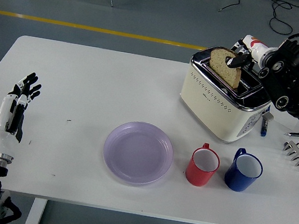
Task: Push plate across desktop,pick up the break from the machine,place the break in the plate
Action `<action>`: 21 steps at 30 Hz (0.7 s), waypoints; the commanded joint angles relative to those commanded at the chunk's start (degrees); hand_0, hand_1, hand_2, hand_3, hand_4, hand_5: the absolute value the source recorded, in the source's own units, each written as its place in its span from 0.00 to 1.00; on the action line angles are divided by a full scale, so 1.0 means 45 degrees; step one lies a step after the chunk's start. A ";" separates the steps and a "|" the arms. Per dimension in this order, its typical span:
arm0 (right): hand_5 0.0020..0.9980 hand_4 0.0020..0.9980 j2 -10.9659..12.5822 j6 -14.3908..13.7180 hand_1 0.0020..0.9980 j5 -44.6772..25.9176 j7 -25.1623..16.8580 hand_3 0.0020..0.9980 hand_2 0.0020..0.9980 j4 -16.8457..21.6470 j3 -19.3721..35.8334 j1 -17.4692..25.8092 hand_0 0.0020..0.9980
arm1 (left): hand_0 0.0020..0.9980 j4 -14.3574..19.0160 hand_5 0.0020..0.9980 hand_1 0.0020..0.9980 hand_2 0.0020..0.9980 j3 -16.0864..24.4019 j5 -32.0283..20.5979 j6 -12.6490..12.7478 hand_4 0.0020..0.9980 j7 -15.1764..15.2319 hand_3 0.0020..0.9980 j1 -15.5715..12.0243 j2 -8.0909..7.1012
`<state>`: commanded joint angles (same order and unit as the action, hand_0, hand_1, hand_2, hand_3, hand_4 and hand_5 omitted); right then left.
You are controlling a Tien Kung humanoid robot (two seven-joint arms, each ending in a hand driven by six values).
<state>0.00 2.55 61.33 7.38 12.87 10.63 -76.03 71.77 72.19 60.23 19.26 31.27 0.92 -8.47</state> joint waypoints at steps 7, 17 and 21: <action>0.18 0.39 0.0000 -0.0021 0.28 0.1686 0.0044 0.46 0.36 0.0929 0.1263 -0.0059 0.16 | 0.83 -0.0037 0.95 0.87 0.93 -0.0006 -0.0011 0.0011 0.53 0.0020 0.91 -0.0130 -0.0013; 0.19 0.35 0.0369 -0.0041 0.27 0.3200 0.0301 0.46 0.35 0.1688 0.2616 -0.0556 0.15 | 0.83 -0.0033 0.95 0.87 0.93 0.0039 -0.0022 0.0015 0.53 0.0039 0.90 -0.0159 0.0031; 0.19 0.35 0.0711 -0.0071 0.26 0.3959 0.0362 0.45 0.35 0.2118 0.3485 -0.0774 0.15 | 0.83 -0.0039 0.95 0.87 0.93 0.0057 -0.0026 0.0015 0.53 0.0039 0.90 -0.0189 0.0039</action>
<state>3.20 2.23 79.15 9.01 22.40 26.31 -79.52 71.59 72.45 60.11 19.32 31.44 0.07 -8.29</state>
